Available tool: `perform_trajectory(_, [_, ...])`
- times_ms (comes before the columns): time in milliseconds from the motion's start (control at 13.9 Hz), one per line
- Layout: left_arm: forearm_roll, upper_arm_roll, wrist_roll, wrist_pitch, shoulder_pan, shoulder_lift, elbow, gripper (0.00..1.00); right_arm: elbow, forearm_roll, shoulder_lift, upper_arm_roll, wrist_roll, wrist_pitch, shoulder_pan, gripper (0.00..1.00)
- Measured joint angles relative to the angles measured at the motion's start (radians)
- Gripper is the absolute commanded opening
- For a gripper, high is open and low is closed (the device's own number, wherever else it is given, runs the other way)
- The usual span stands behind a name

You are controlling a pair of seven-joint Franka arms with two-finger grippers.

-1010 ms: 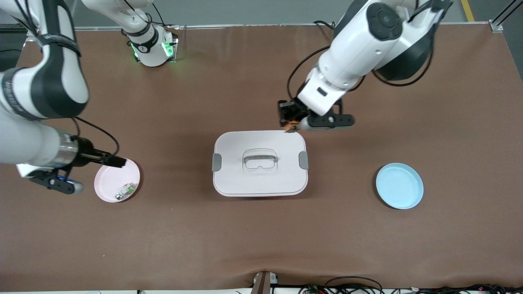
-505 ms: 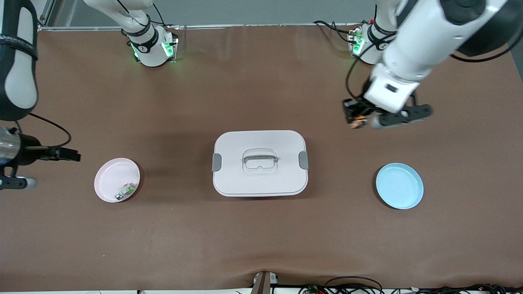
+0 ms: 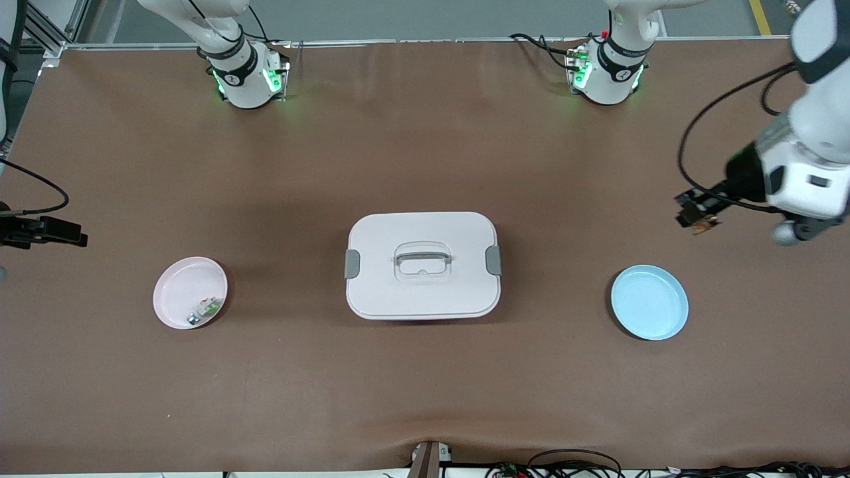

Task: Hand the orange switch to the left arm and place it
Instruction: 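Carry the switch with the left gripper toward the blue plate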

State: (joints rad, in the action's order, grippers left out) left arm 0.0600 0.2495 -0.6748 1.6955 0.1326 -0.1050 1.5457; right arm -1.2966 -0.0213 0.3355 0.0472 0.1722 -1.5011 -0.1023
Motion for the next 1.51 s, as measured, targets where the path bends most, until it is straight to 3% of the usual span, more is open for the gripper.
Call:
perform_trajectory(433, [0.000,-0.002,-0.307,0.063,0.128,-0.030,0.009,0.00,0.046,0.007,-0.018,-0.001,0.002,0.006,-0.059,1.00])
perform_trajectory(793, [-0.080,0.003,-0.625,0.167,0.131,-0.148,0.027,0.00,0.073,0.005,-0.053,-0.005,0.002,0.039,-0.060,1.00])
perform_trajectory(1154, [-0.147,0.009,-0.811,0.265,0.120,-0.265,0.034,0.00,0.074,0.008,-0.064,-0.026,0.003,0.063,-0.057,1.00])
perform_trajectory(1298, [-0.172,0.011,-0.851,0.359,0.115,-0.283,0.083,0.00,0.074,0.020,-0.075,-0.030,0.003,0.071,-0.056,1.00])
perform_trajectory(1514, [-0.196,0.011,-0.863,0.563,0.113,-0.284,0.244,0.00,0.074,0.034,-0.088,-0.035,0.006,0.107,-0.045,1.00])
